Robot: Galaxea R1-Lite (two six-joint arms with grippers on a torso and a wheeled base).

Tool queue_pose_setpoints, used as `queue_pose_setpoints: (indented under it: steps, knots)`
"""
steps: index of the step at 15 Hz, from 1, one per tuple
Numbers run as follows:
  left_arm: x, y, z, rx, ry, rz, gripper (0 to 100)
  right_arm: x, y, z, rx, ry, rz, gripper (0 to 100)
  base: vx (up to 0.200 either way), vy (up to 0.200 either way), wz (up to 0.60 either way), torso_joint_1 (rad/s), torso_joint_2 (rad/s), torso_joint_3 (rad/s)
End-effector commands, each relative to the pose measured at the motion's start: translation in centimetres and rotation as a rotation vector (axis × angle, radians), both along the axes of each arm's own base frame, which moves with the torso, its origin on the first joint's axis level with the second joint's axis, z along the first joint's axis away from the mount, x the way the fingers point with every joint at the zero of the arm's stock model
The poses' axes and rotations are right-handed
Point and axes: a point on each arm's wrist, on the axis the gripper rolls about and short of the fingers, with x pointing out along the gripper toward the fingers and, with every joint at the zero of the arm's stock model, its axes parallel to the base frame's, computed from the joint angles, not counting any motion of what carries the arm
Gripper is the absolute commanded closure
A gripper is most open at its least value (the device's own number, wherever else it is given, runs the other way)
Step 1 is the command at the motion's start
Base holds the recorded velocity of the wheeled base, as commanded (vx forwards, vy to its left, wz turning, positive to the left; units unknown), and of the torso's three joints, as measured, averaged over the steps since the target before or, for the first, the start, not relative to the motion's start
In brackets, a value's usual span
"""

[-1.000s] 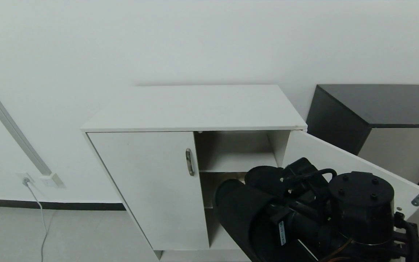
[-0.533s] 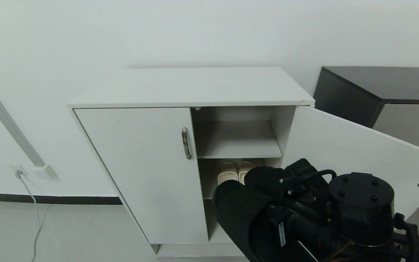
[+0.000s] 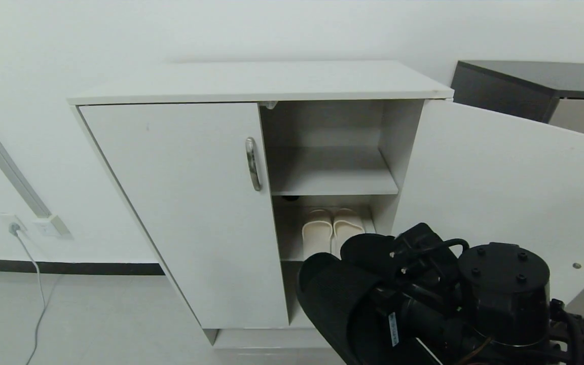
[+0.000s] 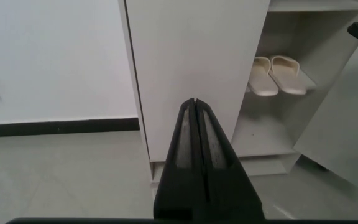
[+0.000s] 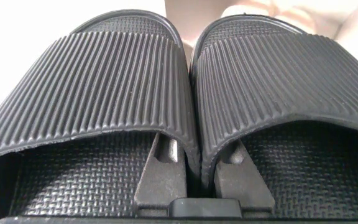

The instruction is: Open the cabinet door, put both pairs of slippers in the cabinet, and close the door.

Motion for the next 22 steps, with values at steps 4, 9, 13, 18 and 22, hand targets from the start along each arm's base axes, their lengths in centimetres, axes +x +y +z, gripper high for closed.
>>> queue_pose_setpoints:
  steps: [4,9,13,18,22]
  knots:
    - [0.0,0.0,0.0,0.0,0.001,0.001,100,0.0,0.0,-0.1,-0.002,0.003,0.002,100,0.0,0.0,0.0,-0.018,0.41,0.386]
    - [0.0,0.0,0.0,0.0,0.001,0.001,100,0.4,0.5,-0.4,0.011,-0.014,0.001,100,0.0,0.0,0.0,-0.001,0.07,0.066]
    - [0.0,0.0,0.0,0.001,0.001,0.001,100,3.0,4.4,-2.5,-0.009,-0.07,-0.175,100,0.0,0.0,0.0,0.0,0.0,0.0]
    - [0.0,0.0,0.0,0.001,0.0,0.0,100,6.2,10.3,-0.1,-0.032,-0.082,-0.478,100,0.0,0.0,0.0,0.0,0.0,0.0]
    - [0.0,0.0,0.0,0.001,0.0,0.001,100,7.8,11.3,5.3,0.031,-0.062,-0.58,100,0.0,0.0,0.0,0.0,0.0,0.0]
